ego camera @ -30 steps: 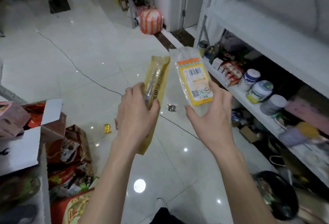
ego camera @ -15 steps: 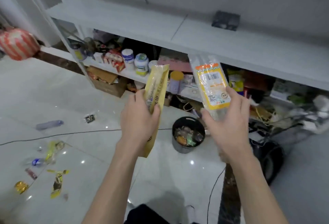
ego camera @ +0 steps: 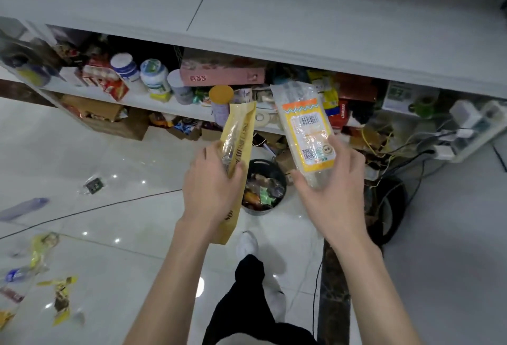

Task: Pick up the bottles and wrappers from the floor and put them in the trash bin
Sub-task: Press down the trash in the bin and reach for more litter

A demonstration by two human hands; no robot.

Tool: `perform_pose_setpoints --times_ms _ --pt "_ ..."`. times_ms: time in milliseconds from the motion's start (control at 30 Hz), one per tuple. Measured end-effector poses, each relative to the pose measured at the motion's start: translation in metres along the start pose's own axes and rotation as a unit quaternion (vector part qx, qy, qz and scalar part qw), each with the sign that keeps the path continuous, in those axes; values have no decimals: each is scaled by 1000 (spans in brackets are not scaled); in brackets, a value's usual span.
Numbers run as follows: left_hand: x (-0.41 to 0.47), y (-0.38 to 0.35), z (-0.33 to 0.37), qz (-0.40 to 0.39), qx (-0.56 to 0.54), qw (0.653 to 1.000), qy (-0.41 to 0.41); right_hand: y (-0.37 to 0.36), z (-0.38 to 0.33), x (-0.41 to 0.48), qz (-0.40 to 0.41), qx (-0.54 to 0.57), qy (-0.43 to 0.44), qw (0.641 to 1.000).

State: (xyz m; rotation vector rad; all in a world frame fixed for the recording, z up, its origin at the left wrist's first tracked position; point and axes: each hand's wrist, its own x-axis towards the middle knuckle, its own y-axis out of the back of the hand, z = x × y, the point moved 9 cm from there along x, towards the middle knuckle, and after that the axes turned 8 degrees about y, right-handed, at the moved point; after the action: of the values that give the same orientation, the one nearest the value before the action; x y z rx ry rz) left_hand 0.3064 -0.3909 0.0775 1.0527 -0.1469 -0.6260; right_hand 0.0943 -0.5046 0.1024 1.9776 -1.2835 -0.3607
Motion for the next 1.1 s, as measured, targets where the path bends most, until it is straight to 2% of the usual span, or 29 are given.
perform_pose_setpoints --times_ms 367,800,1000,1100 --pt "109 -127 -27 -113 37 992 35 -102 67 71 -44 19 -72 996" --pt "156 -330 -108 -218 156 960 77 -217 225 36 -108 -18 -171 979" --pt "197 -396 -114 -226 181 956 53 -260 274 28 -123 -46 -191 973" --pt "216 -391 -106 -175 177 968 19 -281 287 32 -132 -43 -209 968"
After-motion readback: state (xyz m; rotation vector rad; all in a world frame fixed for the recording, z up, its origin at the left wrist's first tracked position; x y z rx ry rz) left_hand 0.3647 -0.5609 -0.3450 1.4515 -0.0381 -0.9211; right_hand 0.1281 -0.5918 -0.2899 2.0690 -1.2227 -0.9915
